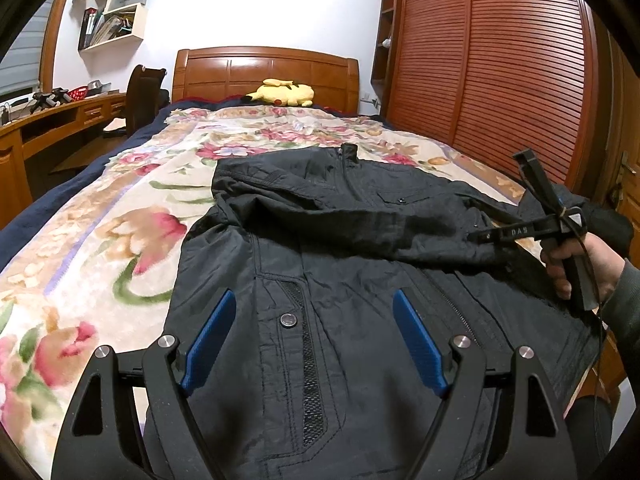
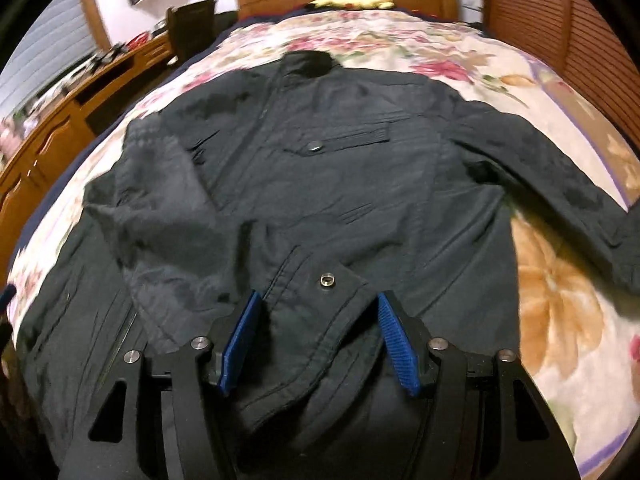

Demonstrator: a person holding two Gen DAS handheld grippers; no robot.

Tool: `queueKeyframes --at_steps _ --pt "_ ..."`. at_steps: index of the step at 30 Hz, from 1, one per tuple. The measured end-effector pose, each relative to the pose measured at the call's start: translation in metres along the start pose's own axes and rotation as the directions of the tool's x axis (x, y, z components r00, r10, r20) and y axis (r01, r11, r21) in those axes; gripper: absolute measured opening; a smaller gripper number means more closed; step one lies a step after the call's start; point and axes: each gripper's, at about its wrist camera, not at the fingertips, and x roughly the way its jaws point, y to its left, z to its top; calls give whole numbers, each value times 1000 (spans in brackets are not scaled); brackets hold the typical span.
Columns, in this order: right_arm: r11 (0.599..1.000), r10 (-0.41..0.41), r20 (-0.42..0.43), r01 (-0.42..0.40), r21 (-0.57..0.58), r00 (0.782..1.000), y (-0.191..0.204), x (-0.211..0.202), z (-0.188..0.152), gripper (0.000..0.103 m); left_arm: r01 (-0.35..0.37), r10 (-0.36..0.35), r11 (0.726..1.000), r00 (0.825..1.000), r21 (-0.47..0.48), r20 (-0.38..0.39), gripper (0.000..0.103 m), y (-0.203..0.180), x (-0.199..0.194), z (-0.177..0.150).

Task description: Fold large clothes

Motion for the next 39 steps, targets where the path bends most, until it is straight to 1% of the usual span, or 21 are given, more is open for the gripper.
queueKeyframes --at_steps 1,3,4,5,6,8,9,11,13,14,15,19,23,25,27,28,29,30,32,35,39 --pt "1000 -6 1 6 -28 1000 4 -2 0 45 0 0 1000 1000 0 0 82 0 0 0" --pt "996 -15 8 15 -83 1000 13 -6 -1 20 1 -1 1000 1000 0 1 82 0 0 0" --pt "994 -31 24 34 -105 999 18 -9 -1 18 0 0 1000 1000 0 2 82 0 0 0" --pt "991 -52 49 58 -124 997 21 -14 0 12 0 0 1000 1000 0 3 82 0 -1 0" --pt "987 -71 77 81 -137 995 23 -20 4 11 1 -1 1000 1000 -1 4 82 0 -1 0" --pt "973 -151 151 174 -152 977 27 -34 7 10 2 -2 1000 1000 -2 3 82 -1 -1 0" --pt "955 -214 200 248 -164 956 32 -41 9 9 2 -2 1000 1000 -1 2 82 -1 0 0" --pt "908 -321 306 383 -168 896 37 -54 13 8 0 0 1000 1000 2 1 82 -1 0 0" --pt "865 -382 386 472 -171 840 42 -64 13 7 -1 1 1000 1000 1 1 82 -1 -1 0" --pt "852 -391 416 494 -173 821 45 -67 11 7 -2 2 1000 1000 0 1 82 0 -1 0" --pt "851 -384 432 494 -176 816 47 -70 9 7 -3 3 1000 1000 -1 1 82 0 -1 1" --pt "876 -324 389 429 -221 862 49 -64 -14 7 -2 2 1000 1000 -5 9 82 2 -3 1" --pt "904 -288 292 360 -230 912 40 -54 -42 8 3 -3 1000 1000 -9 16 82 3 -7 2" --pt "926 -257 250 312 -213 933 31 -55 -50 14 7 -7 1000 1000 -9 18 82 3 -8 2" --pt "950 -216 228 258 -175 949 22 -59 -55 32 10 -10 1000 1000 -9 19 82 2 -8 2" --pt "961 -193 225 230 -152 955 17 -67 -57 38 11 -11 1000 1000 -9 21 82 2 -8 2" --pt "970 -168 227 202 -135 959 11 -74 -60 48 13 -13 1000 1000 -10 22 82 1 -9 3" --pt "975 -147 234 180 -128 961 9 -81 -62 53 14 -14 1000 1000 -10 22 82 1 -9 3" --pt "977 -133 260 170 -129 957 16 -98 -66 54 13 -13 1000 1000 -8 25 82 -1 -9 3" --pt "973 -142 312 191 -133 939 17 -111 -64 54 15 -15 1000 1000 -6 26 82 -2 -8 4" --pt "969 -158 333 211 -131 930 23 -100 -51 54 16 -16 1000 1000 -4 25 82 -4 -6 5"
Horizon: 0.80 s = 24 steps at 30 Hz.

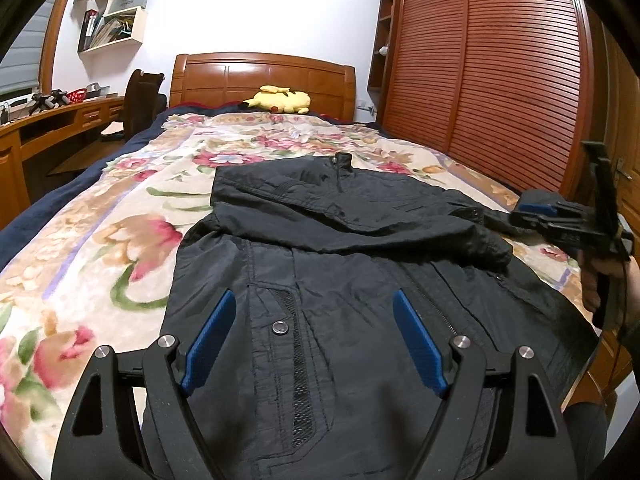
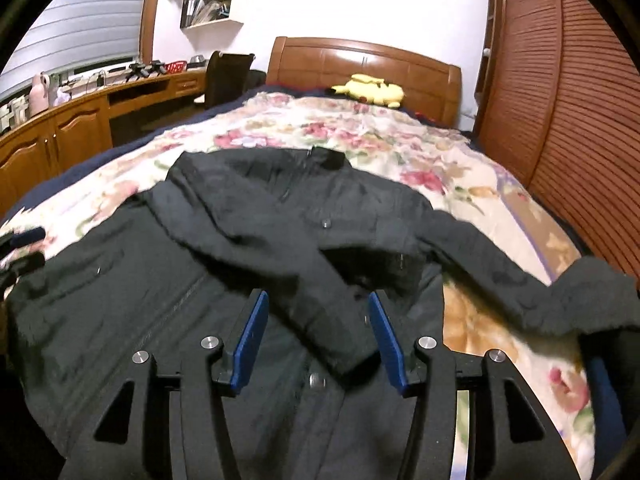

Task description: Fold large clothes

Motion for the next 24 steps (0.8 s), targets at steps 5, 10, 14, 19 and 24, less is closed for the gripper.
queueKeyframes --at_steps 5,10,14,19,24 --pt "998 -55 -56 57 22 997 4 57 13 54 -37 37 999 999 26 4 82 -8 7 4" --pt "999 -25 -108 29 44 994 -3 87 25 49 -38 38 999 999 38 3 82 -14 14 7" --pt "998 53 -198 -47 32 979 -5 111 16 49 -47 45 997 999 62 26 99 -19 15 13" --pt "997 72 -257 -77 -8 964 -1 129 2 49 -41 39 997 999 67 22 103 -22 21 23" --pt "995 97 -252 -100 1 963 -6 133 2 49 -45 44 995 999 85 17 103 -32 31 37"
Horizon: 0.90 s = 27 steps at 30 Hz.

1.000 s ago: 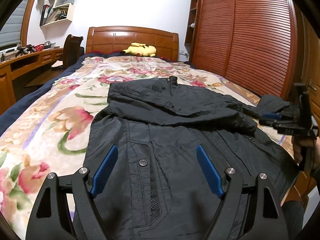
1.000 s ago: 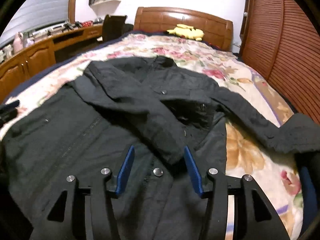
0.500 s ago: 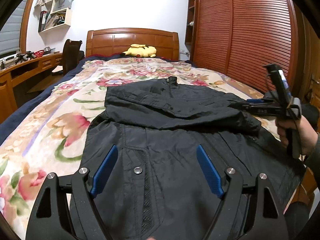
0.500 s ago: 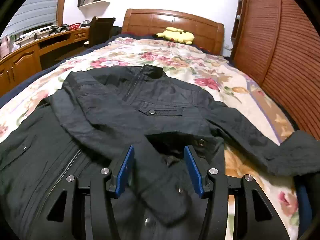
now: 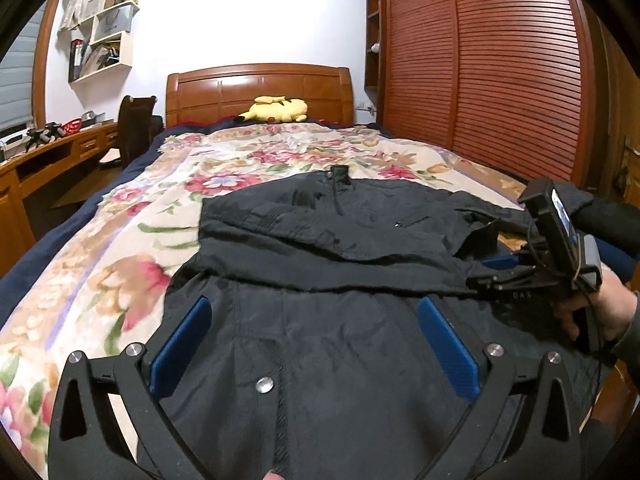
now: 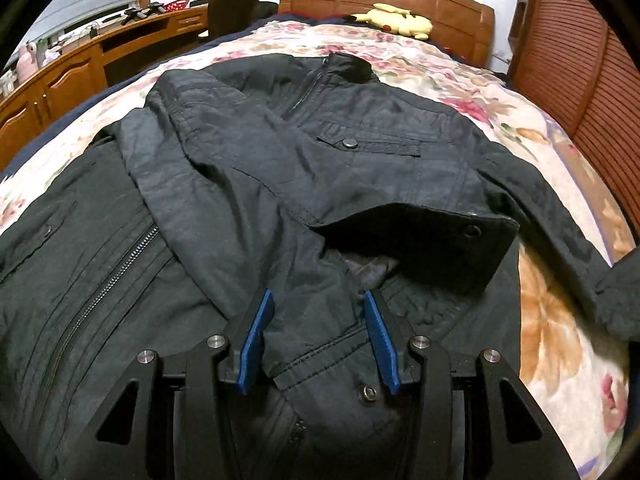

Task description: Fold large clothes

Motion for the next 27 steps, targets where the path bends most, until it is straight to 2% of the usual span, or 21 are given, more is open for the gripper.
queueKeyframes --at_steps 6,11,16,18,21,27 --pt "1000 12 91 -14 17 996 -9 -29 -3 49 32 -32 999 999 2 -9 103 -19 17 13" --pt "1000 -3 122 -1 28 993 -23 -50 -13 49 73 -73 997 997 16 -9 103 -44 32 15" --pt "996 -76 154 70 50 985 -42 -76 -26 49 122 -121 992 992 23 -42 103 -63 47 10" --pt "992 -117 162 107 68 980 -54 -85 -31 54 137 -135 990 990 28 -49 103 -70 51 8" --pt "983 -164 158 147 114 974 -76 -97 -39 61 151 -149 988 987 39 -53 103 -78 53 7" --pt "954 -272 126 250 166 954 -119 -116 -48 62 168 -164 984 984 58 -64 103 -88 53 1"
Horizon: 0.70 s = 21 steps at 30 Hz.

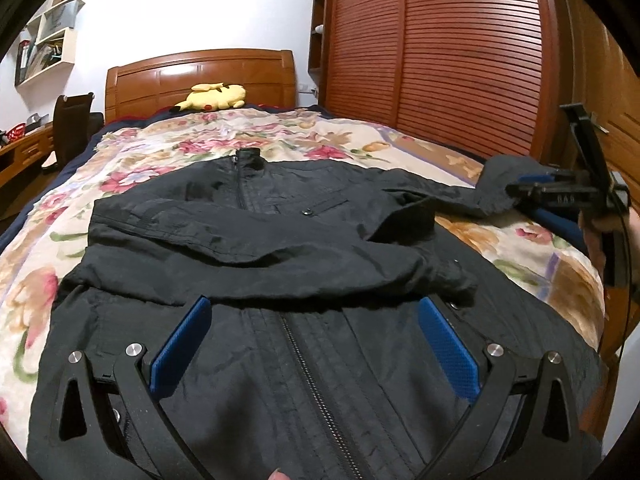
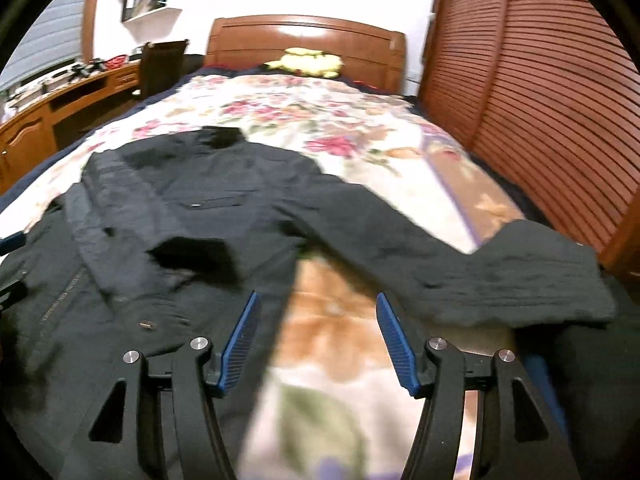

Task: Fold large clothes
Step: 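Move the right tool to the other sleeve cuff and grasp it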

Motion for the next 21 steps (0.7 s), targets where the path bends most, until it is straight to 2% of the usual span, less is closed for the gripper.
queueKeyframes --at_steps 4,9,17,21 --pt "992 -102 -11 102 68 995 -37 2 6 62 3 -3 1000 1000 0 -7 103 -2 3 -2" --pt "968 -213 -42 216 125 976 -77 5 12 62 6 -7 1000 1000 -17 -13 103 1 5 -3" --pt "927 -283 -71 291 234 957 -110 15 28 62 -1 1 1000 1000 -12 -26 103 0 9 -5" --pt "918 -315 -94 328 222 944 -109 22 31 62 -3 3 1000 1000 -14 -27 103 1 9 -6"
